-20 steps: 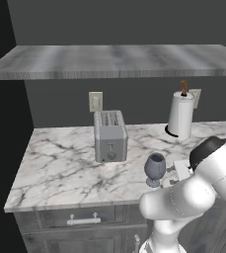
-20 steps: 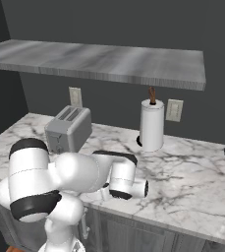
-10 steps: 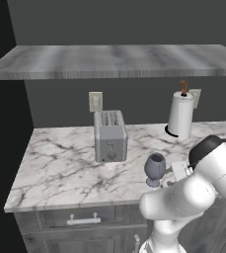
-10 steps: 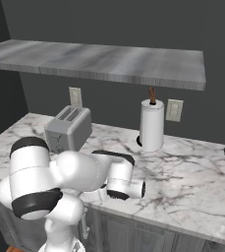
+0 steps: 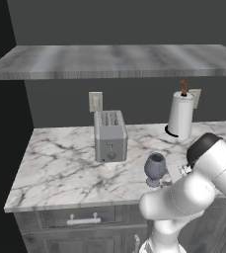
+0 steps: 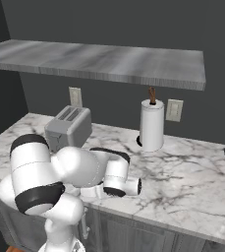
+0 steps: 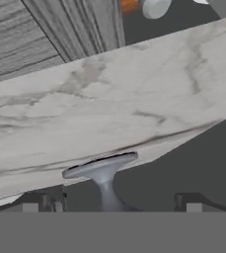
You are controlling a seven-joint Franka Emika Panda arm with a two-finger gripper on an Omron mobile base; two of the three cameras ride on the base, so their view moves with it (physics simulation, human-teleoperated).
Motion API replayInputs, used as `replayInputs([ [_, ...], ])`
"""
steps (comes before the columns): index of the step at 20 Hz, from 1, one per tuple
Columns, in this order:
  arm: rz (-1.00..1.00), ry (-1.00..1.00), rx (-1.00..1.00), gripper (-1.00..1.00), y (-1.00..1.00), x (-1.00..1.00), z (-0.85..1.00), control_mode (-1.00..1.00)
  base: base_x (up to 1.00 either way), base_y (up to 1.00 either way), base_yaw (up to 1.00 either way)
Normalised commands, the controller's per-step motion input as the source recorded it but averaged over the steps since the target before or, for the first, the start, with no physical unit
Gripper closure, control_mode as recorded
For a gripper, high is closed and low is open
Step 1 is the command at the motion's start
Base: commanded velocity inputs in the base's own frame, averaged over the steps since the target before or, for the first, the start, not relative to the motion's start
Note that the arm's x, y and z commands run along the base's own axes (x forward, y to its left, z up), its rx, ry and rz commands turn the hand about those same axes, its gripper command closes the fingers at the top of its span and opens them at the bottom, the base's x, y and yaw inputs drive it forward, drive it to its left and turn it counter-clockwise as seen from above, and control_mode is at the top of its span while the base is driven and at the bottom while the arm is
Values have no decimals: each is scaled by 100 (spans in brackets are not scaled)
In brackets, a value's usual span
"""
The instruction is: Retrieve the wine glasses from the counter and place one next to each plate.
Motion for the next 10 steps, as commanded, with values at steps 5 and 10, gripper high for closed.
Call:
replayInputs([
  [5,0,8,0,-100,18,5,-14,-100,0,0,0],
  [10,0,7,0,-100,18,0,-12,-100,0,0,0],
])
